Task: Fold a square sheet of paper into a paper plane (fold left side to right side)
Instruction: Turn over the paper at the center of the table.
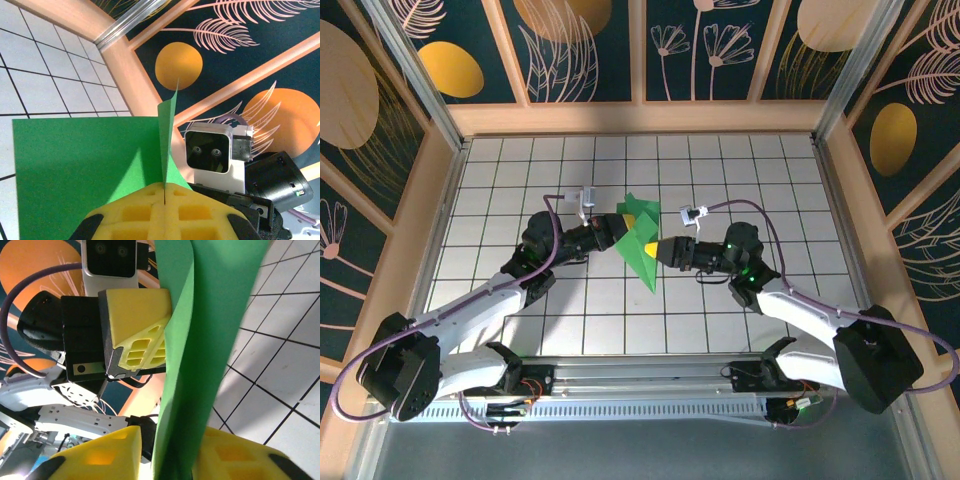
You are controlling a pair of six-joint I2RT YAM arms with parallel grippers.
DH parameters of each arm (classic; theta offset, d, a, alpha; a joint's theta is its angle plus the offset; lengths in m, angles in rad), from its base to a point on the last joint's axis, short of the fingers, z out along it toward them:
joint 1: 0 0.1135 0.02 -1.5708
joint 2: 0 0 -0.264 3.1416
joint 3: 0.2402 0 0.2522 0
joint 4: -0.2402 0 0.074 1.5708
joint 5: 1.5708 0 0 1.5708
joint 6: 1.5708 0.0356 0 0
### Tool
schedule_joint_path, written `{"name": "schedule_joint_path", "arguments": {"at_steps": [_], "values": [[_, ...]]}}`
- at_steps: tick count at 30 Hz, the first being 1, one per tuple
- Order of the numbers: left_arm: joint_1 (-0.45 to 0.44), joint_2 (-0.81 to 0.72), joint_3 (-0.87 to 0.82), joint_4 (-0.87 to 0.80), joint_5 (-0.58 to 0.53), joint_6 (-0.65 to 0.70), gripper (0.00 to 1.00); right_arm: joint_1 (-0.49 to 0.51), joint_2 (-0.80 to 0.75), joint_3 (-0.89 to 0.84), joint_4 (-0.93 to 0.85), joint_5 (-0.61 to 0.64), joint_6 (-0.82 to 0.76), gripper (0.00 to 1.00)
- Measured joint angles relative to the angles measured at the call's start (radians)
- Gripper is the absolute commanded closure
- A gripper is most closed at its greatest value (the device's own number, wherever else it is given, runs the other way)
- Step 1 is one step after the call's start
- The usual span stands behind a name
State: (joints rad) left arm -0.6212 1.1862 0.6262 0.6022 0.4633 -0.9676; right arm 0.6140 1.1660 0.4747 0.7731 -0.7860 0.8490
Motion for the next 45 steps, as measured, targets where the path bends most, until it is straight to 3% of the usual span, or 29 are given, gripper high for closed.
{"name": "schedule_joint_path", "arguments": {"at_steps": [2, 5, 10, 15, 18, 24, 29, 35, 40, 45], "values": [[0.0, 0.0, 0.0, 0.0, 0.0, -0.003, 0.81, 0.0, -0.002, 0.004, -0.021, 0.003, -0.011, 0.9], [0.0, -0.001, 0.001, -0.006, -0.011, 0.0, 0.57, -0.001, -0.015, 0.013, -0.061, 0.012, -0.031, 0.97], [-0.002, -0.053, 0.006, -0.125, -0.115, 0.054, 0.41, 0.0, -0.056, 0.048, -0.198, 0.059, -0.088, 1.0], [-0.002, -0.196, 0.006, -0.305, -0.341, 0.104, 0.38, 0.066, -0.063, 0.217, -0.538, 0.274, -0.248, 1.0], [-0.002, -0.299, 0.006, -0.42, -0.504, 0.119, 0.37, 0.186, -0.001, 0.411, -0.801, 0.548, -0.344, 1.0], [-0.002, -0.468, -0.005, -0.604, -0.777, 0.118, 0.37, 0.378, 0.325, 0.791, -1.284, 1.118, -0.388, 1.0], [-0.002, -0.521, -0.008, -0.692, -0.895, 0.117, 0.36, 0.451, 0.63, 0.939, -1.596, 1.413, -0.342, 1.0], [-0.002, -0.525, -0.009, -0.74, -0.949, 0.113, 0.36, 0.496, 0.859, 1.002, -1.798, 1.558, -0.296, 1.0], [-0.002, -0.523, -0.011, -0.745, -0.955, 0.11, 0.36, 0.51, 0.956, 1.029, -1.829, 1.574, -0.29, 0.99], [-0.002, -0.512, -0.011, -0.745, -0.954, 0.11, 0.36, 0.514, 0.989, 1.03, -1.823, 1.548, -0.293, 0.89]]}}
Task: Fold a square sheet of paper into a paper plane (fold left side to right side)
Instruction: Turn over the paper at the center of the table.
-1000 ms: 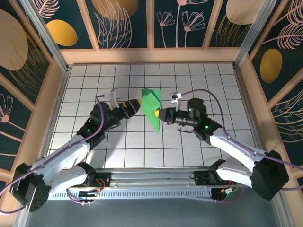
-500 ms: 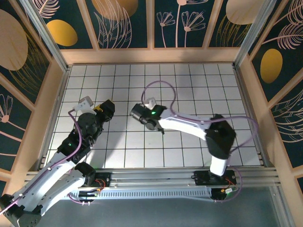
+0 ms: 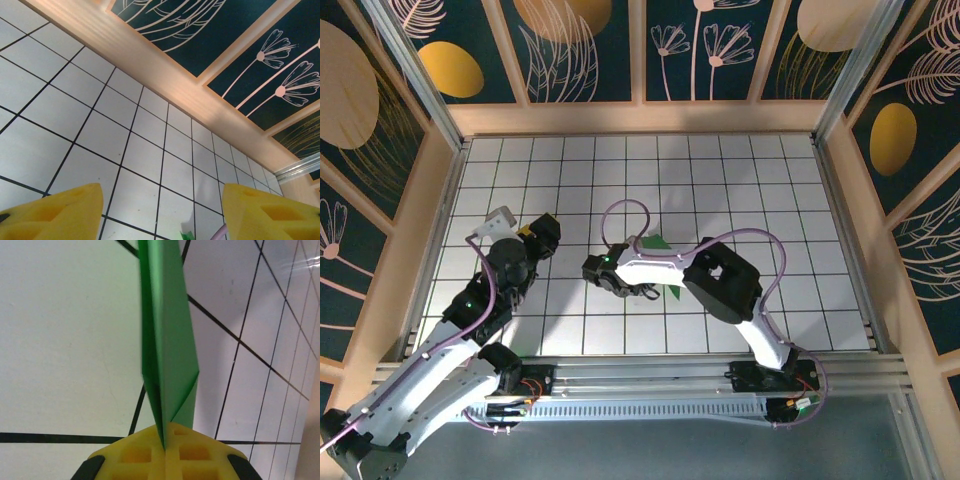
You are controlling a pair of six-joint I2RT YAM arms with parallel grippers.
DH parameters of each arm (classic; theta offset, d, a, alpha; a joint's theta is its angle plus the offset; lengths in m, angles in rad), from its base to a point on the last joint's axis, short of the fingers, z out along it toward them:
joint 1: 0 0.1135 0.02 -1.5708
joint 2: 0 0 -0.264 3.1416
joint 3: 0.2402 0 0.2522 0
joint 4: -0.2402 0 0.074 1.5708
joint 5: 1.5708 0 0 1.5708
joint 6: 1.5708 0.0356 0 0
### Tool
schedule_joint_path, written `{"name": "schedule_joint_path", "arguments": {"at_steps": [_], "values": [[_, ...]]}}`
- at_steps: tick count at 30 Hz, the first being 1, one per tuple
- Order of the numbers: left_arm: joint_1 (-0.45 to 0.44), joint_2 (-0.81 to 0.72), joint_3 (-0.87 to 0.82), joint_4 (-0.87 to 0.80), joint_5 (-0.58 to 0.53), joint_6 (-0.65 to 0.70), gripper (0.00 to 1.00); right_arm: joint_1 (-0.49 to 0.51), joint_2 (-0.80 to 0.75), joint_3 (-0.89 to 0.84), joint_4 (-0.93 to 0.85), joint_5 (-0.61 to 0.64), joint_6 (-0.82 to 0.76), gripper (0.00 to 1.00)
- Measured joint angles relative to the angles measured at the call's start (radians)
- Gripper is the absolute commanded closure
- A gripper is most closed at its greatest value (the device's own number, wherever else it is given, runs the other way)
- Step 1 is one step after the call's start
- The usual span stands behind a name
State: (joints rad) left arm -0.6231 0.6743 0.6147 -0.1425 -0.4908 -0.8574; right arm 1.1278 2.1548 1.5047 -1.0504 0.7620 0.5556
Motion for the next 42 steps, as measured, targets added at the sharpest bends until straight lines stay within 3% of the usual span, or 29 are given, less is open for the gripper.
{"name": "schedule_joint_path", "arguments": {"at_steps": [8, 12, 18, 21, 29, 36, 42], "values": [[0.0, 0.023, 0.0, 0.001, 0.012, 0.0, 0.35, 0.0, 0.001, 0.0, 0.055, -0.077, -0.03, 0.65], [0.0, 0.04, 0.0, 0.005, 0.02, 0.001, 0.34, -0.008, -0.023, -0.02, 0.105, -0.135, -0.042, 0.48], [0.0, 0.068, 0.0, 0.019, 0.041, 0.001, 0.32, -0.048, -0.172, -0.101, 0.213, -0.253, -0.055, 0.19], [0.0, 0.085, 0.0, 0.03, 0.054, 0.0, 0.31, -0.068, -0.283, -0.161, 0.288, -0.32, -0.059, 0.11], [0.0, 0.139, 0.0, 0.051, 0.103, -0.007, 0.29, -0.174, -0.584, -0.35, 0.499, -0.483, -0.056, 0.07], [0.0, 0.225, 0.001, 0.098, 0.184, -0.019, 0.3, -0.369, -0.881, -0.636, 0.708, -0.641, -0.017, 0.07], [0.0, 0.359, 0.001, 0.173, 0.32, -0.053, 0.36, -0.583, -1.129, -0.9, 0.906, -0.787, 0.09, 0.06]]}}
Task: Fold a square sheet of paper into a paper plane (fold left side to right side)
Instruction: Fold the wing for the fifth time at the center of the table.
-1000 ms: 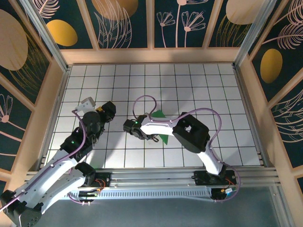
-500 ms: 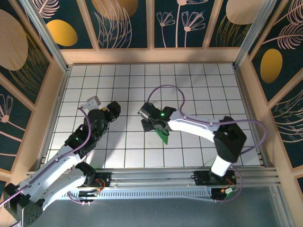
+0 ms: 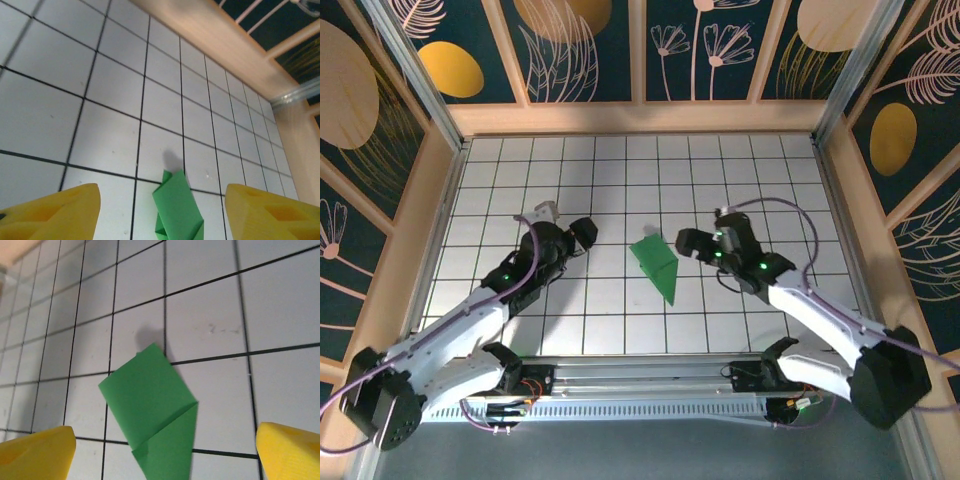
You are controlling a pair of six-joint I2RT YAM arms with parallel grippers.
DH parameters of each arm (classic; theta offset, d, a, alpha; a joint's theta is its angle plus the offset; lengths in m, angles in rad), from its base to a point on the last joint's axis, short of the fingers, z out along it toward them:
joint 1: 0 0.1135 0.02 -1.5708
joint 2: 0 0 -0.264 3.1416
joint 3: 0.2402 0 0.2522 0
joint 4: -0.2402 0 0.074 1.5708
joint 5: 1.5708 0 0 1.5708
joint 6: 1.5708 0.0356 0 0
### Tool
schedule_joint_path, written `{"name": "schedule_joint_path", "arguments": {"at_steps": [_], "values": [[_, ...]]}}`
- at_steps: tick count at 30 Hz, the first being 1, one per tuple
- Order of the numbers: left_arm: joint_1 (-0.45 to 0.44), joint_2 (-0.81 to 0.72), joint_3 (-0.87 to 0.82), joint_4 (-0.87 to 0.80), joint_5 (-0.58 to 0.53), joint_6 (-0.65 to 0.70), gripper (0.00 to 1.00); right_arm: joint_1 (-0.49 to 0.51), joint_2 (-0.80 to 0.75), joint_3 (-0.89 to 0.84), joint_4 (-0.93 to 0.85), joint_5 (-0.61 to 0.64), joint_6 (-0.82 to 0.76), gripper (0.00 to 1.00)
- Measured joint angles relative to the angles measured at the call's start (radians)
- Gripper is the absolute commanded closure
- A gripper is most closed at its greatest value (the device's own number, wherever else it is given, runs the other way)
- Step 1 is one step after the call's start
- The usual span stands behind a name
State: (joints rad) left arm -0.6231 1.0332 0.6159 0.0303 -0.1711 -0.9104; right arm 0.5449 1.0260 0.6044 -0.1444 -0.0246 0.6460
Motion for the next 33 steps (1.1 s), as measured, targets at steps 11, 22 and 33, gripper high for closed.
{"name": "schedule_joint_path", "arguments": {"at_steps": [11, 22, 33], "values": [[-0.05, 0.36, 0.031, 0.144, 0.252, -0.106, 0.41, -0.273, -0.175, -0.342, 0.24, -0.238, 0.235, 0.06], [-0.085, 0.604, 0.141, 0.195, 0.32, -0.193, 0.42, -0.314, -0.175, -0.351, 0.278, -0.299, 0.257, 0.06], [-0.085, 0.762, 0.232, 0.214, 0.356, -0.212, 0.54, -0.347, -0.177, -0.351, 0.275, -0.325, 0.251, 0.06]]}}
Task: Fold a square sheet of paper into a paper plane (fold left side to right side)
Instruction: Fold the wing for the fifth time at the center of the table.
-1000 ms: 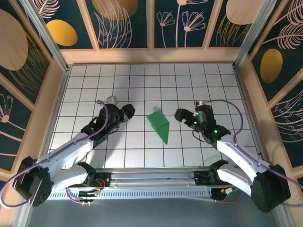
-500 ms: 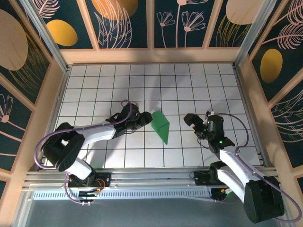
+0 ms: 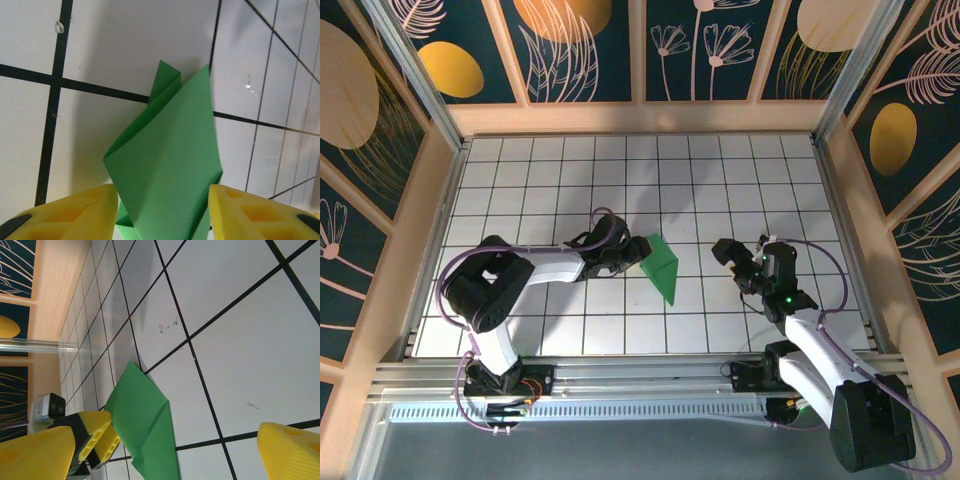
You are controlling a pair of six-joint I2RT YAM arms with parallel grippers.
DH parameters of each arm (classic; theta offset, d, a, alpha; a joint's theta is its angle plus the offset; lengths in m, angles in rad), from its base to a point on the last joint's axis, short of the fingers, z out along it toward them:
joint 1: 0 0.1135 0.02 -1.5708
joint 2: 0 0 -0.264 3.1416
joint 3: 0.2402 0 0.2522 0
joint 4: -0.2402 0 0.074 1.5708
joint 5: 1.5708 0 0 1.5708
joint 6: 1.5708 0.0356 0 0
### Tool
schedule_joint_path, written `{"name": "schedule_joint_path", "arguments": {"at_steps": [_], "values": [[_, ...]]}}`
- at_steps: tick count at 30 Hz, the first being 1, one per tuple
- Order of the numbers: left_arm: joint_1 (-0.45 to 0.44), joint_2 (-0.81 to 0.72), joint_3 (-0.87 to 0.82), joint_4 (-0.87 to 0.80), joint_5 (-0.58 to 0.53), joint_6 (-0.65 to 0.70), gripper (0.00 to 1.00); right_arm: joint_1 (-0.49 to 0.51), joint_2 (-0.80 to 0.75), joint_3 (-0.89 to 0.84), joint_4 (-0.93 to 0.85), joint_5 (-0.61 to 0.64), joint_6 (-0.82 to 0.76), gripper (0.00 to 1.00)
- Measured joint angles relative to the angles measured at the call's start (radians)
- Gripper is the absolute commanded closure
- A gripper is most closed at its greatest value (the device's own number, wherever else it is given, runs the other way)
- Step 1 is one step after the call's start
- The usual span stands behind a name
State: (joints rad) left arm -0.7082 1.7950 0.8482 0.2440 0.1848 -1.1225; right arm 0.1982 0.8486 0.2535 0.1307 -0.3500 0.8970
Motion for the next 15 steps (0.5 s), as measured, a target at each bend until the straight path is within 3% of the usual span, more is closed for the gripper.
{"name": "schedule_joint_path", "arguments": {"at_steps": [10, 15], "values": [[0.0, 0.026, 0.009, 0.018, 0.011, 0.008, 0.98, -0.014, -0.016, 0.0, -0.009, -0.035, -0.029, 0.06], [0.0, -0.043, 0.005, 0.01, 0.01, 0.086, 1.0, -0.016, -0.015, 0.005, 0.01, -0.126, -0.093, 0.06]]}}
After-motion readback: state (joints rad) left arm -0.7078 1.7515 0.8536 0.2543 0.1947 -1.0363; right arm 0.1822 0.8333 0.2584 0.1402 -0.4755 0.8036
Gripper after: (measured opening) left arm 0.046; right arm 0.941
